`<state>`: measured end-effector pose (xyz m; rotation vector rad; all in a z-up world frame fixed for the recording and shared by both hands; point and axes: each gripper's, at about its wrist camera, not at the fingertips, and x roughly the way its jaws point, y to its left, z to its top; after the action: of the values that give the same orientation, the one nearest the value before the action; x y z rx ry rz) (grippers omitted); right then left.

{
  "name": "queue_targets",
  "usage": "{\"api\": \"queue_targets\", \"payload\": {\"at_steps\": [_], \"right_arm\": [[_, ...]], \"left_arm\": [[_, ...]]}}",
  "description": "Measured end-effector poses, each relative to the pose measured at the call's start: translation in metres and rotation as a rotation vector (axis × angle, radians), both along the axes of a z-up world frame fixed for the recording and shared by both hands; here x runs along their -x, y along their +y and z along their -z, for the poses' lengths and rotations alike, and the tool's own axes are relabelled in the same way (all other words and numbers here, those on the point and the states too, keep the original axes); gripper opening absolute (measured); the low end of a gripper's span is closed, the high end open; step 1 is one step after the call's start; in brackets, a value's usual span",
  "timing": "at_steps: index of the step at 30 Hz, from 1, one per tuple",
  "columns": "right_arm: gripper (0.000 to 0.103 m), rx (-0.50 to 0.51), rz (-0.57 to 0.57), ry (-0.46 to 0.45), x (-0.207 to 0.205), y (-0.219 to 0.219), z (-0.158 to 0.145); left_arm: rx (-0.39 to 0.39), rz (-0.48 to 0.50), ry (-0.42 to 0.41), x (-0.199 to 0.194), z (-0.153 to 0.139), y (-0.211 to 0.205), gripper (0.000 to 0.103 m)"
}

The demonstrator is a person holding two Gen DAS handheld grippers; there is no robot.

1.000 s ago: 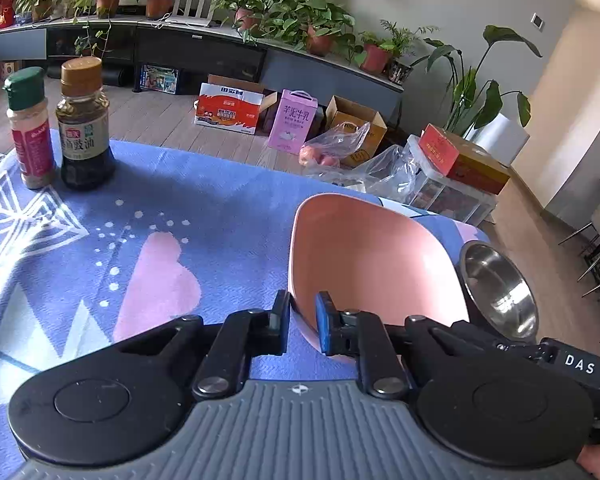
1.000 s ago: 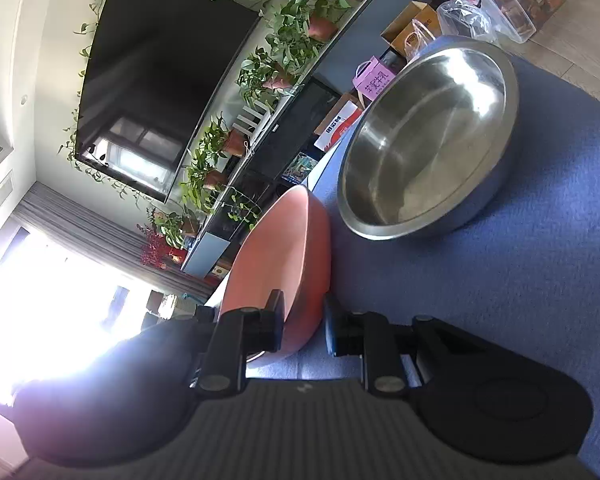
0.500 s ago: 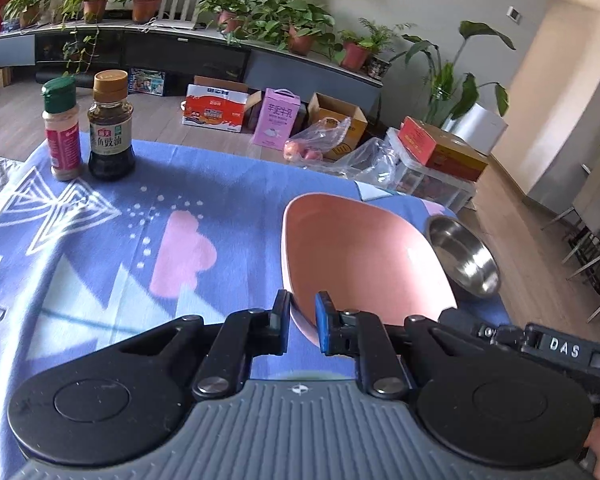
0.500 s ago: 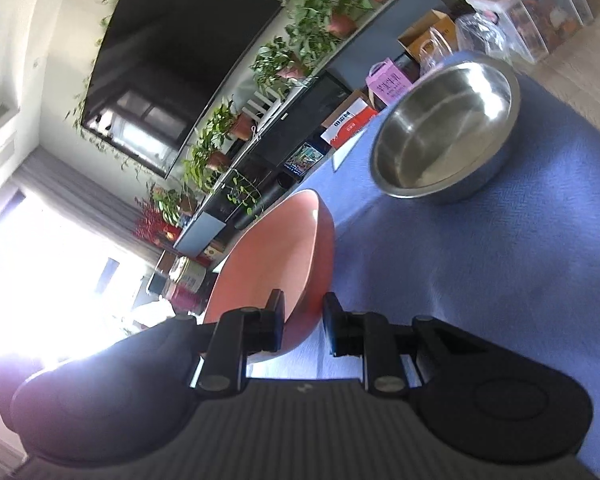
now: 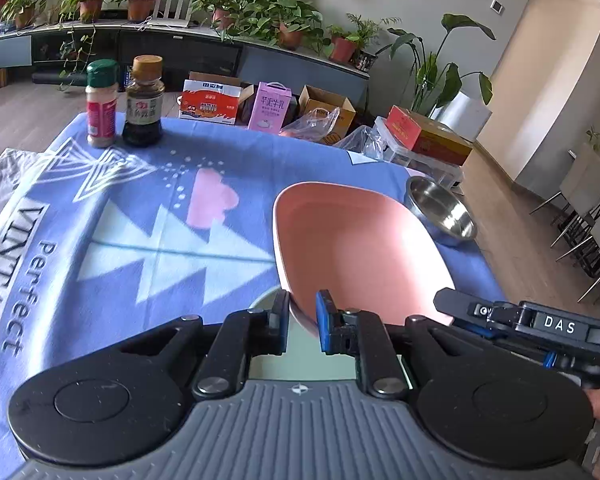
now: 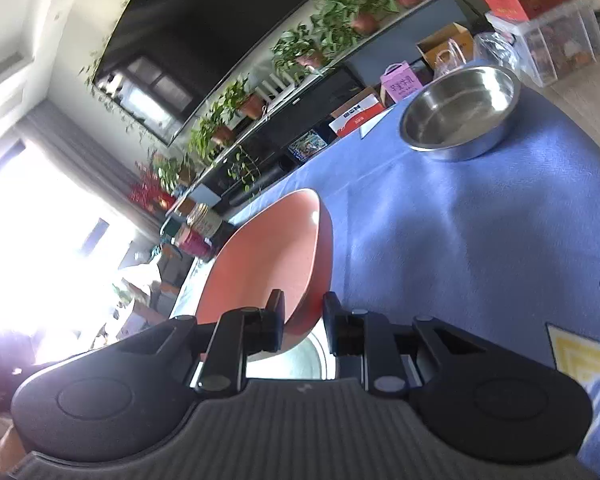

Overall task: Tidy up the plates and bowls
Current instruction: 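Carry the pink oval dish with both grippers and lower it onto the green plate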

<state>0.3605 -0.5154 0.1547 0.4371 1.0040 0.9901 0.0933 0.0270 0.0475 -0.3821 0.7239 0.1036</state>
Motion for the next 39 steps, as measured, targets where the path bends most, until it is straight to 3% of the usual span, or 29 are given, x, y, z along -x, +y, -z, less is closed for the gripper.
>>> {"api": "queue_targets", "payload": {"at_steps": [13, 39], "right_arm": [[0.074, 0.059, -0.075, -0.052, 0.037, -0.007, 0.004], [0.077, 0.158, -0.152, -0.153, 0.062, 0.001, 0.005]], "left_arm": [[-0.010, 0.069, 0.015, 0.039, 0.002, -0.004, 0.013], [0.000, 0.133, 0.067, 0.049, 0.025, 0.001, 0.018]]}}
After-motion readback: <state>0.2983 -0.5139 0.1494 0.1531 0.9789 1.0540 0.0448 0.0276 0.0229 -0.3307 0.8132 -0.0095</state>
